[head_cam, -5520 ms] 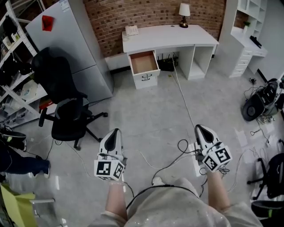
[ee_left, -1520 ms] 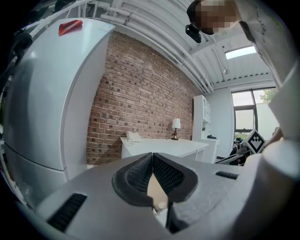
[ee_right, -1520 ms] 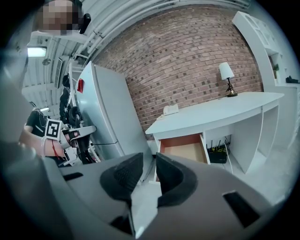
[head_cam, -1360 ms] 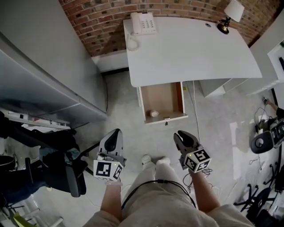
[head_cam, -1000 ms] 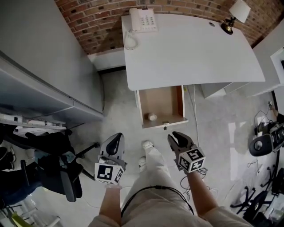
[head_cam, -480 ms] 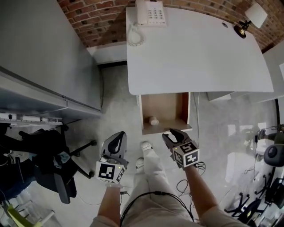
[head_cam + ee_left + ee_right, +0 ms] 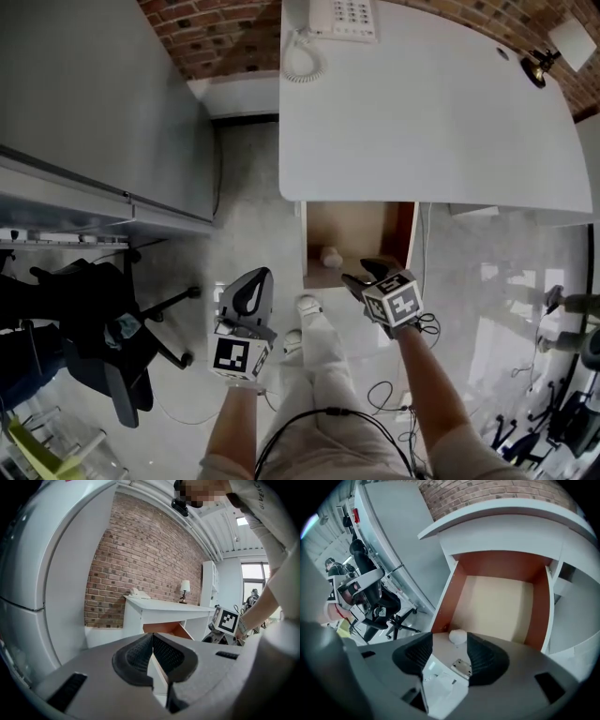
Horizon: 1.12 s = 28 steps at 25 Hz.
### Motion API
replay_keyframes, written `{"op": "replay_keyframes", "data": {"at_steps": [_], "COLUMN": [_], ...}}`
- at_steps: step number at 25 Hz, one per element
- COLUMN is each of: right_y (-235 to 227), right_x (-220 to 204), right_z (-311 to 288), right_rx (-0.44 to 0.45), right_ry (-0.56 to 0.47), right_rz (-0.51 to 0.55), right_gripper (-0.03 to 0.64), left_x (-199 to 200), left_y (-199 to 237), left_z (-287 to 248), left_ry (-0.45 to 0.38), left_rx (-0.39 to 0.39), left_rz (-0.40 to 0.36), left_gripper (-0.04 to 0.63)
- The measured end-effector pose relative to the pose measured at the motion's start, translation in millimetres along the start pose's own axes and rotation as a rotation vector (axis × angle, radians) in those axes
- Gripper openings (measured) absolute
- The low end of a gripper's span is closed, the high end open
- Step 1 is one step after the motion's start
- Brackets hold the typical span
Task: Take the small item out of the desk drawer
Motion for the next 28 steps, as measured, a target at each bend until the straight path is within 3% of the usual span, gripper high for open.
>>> {"op": "replay_keyframes", "data": {"at_steps": [8,28], "right_y": [-13.5,-23.2], "right_x": [8.8,12.5], "right_z": [-43.1,-119.2], "right_rx": [0.021,0.066], "right_ry": [0.167,0.353], "right_rz": [0.053,0.017], "right_gripper": [0.262,0.322], "left_x": [-16.9,-55.1], "left_y": [5.7,15.7], "left_z": [-13.6,-20.1], "left_ry": [0.010,0.054], "left_rx": [0.020,0.047], "left_rz": [0.011,0.043], "left_gripper": [0.006,0.006]}}
Point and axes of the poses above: the fingertips, and each gripper's own axes: z backward along the fingers, y to its left, x out of its top, the point moved 10 cm from there along z, backward along the fingers, and after that the axes turned 8 degrees about -z, right-handed, at the moved point
